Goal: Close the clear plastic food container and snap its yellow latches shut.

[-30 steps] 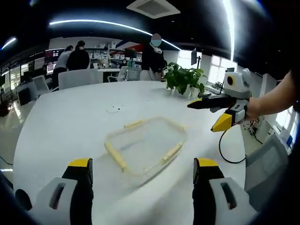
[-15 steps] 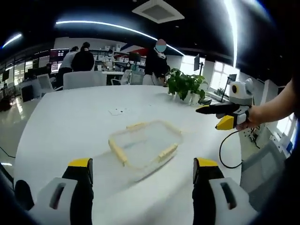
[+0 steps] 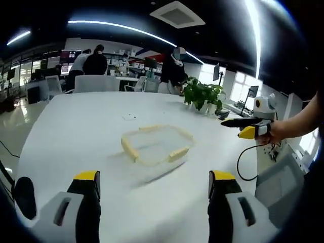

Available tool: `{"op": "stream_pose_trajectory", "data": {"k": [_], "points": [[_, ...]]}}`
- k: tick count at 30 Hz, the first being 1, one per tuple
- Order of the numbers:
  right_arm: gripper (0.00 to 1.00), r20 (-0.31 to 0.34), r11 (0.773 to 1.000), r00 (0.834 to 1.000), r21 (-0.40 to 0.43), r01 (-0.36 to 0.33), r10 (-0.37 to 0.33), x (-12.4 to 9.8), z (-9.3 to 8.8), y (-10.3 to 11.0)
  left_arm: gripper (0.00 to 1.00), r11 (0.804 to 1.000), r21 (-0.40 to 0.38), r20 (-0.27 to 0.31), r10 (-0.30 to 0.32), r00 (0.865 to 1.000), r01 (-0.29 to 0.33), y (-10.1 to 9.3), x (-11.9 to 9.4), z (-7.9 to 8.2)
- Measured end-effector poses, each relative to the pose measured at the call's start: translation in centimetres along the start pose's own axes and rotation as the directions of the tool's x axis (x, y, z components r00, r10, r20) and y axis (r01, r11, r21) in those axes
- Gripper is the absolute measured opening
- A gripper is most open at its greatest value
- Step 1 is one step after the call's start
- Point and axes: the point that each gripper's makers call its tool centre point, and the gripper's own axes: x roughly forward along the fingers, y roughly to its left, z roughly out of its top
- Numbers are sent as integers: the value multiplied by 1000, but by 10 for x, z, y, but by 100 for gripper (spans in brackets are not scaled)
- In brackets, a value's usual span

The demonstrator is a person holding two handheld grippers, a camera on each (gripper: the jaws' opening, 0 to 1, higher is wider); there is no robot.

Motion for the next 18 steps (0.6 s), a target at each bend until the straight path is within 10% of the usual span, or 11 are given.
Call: {"op": "stream_pose_trajectory", "data": {"k": [18], "points": [[85, 6, 996, 997, 60, 71, -71, -43, -20, -7, 88, 997, -70, 9, 14, 1000, -13, -7, -30, -24]]}}
